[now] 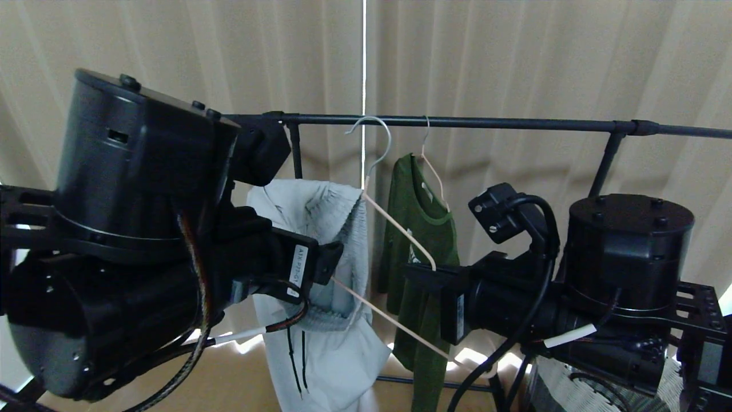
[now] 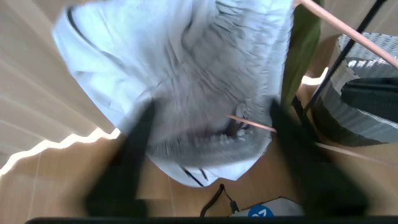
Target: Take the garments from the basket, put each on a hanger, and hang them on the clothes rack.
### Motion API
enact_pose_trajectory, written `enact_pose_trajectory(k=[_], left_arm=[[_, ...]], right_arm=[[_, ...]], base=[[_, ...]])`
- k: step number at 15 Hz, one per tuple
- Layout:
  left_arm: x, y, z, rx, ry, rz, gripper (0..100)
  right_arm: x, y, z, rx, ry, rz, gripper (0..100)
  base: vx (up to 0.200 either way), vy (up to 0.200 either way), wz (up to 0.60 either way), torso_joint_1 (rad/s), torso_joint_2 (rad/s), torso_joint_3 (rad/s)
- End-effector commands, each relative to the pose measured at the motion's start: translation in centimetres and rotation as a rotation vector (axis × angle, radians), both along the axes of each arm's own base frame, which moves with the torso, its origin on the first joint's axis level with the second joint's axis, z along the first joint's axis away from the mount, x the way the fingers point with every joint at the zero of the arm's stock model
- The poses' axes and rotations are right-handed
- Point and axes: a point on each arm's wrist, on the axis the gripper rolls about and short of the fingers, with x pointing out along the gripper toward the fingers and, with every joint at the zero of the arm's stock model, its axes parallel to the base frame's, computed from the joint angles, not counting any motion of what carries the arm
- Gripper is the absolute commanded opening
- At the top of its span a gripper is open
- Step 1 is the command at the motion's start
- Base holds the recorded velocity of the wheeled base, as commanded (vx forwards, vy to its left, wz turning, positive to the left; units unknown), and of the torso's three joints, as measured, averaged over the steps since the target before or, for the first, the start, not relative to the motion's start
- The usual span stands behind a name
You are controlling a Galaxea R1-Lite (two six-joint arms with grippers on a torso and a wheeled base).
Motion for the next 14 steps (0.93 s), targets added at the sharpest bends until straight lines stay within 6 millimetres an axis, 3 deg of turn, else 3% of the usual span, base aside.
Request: enact_pose_trajectory(k=[1, 5, 7, 11, 14], left_arm=[[-0.9, 1.2, 0.1, -0.008, -0.006, 0.001, 100], [-2.2, 2.7, 0.3, -0.011, -0.023, -0.001, 100], [-2.5, 4.5, 0.8, 0.023, -0.06, 0.014, 100], [-1.4, 6.2, -0.1, 0.08, -0.162, 0.007, 100], [-1.3, 7.5, -0.5, 0.147, -0.228, -0.14, 100]], right_arm=[[-0.6, -0.6, 0.6, 0.017, -0.015, 0.001, 0], [-1.2, -1.4, 0.9, 0.019, -0.027, 0.002, 0], [-1.2, -3.3, 0.6, -0.037, -0.063, -0.022, 0], [-1.9, -4.9, 0.2, -0.063, -0.071, 0.009, 0], [-2.0, -5.1, 0.1, -0.06, -0.065, 0.017, 0]], base=[[0.0, 0.0, 0.0, 0.0, 0.0, 0.0], [0.0, 0.0, 0.0, 0.0, 0.0, 0.0], [0.0, 0.0, 0.0, 0.0, 0.0, 0.0], [0.0, 0.0, 0.0, 0.0, 0.0, 0.0], [0.0, 0.0, 0.0, 0.0, 0.0, 0.0]])
